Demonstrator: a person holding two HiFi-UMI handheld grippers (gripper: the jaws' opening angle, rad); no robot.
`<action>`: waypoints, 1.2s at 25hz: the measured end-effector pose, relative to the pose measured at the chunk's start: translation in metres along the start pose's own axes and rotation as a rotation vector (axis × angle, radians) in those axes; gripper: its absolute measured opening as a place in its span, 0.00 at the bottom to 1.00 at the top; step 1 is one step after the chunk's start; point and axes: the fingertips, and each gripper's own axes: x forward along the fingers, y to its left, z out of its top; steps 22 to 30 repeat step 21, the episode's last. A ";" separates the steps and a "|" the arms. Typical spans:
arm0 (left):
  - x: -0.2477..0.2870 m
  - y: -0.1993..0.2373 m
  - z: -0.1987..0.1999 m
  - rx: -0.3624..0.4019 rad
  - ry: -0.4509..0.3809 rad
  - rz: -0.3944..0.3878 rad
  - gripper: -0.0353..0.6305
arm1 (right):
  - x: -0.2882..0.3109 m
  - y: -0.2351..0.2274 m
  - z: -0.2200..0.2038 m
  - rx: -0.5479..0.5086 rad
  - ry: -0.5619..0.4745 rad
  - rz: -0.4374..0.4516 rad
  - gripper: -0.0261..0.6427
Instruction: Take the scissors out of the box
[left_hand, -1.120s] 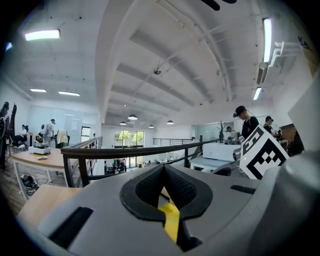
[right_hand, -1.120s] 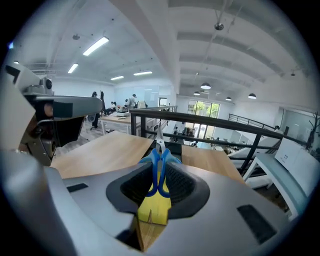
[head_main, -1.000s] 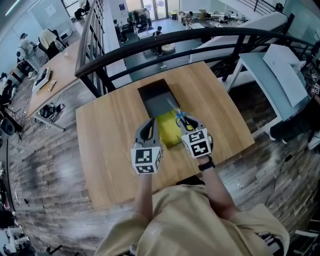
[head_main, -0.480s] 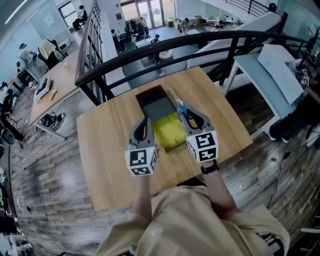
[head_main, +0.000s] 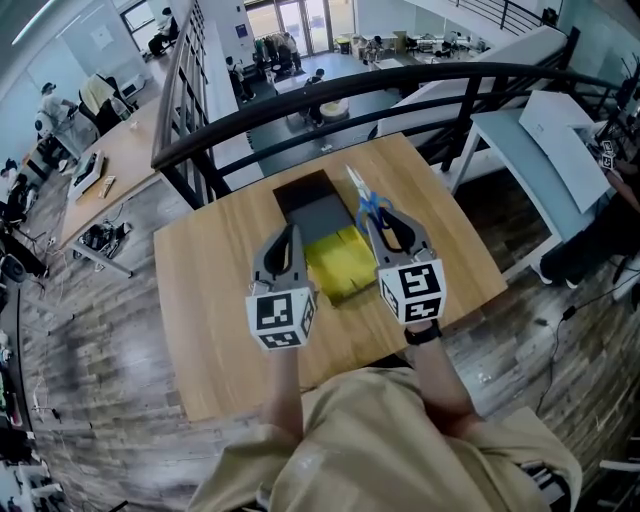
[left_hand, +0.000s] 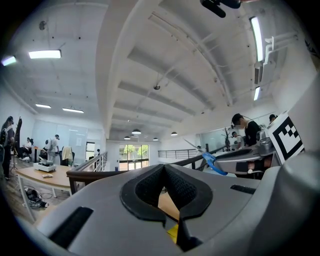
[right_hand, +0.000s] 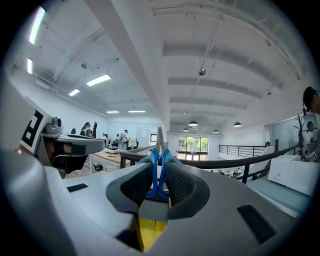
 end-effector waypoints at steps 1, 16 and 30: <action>0.001 0.001 0.000 0.000 0.002 0.001 0.07 | 0.001 -0.001 0.001 -0.001 -0.002 -0.001 0.16; 0.031 -0.012 -0.038 -0.073 0.060 -0.031 0.07 | 0.026 0.003 -0.022 -0.021 0.061 0.063 0.16; 0.048 0.000 -0.059 -0.101 0.079 -0.022 0.07 | 0.048 0.005 -0.046 -0.032 0.109 0.080 0.16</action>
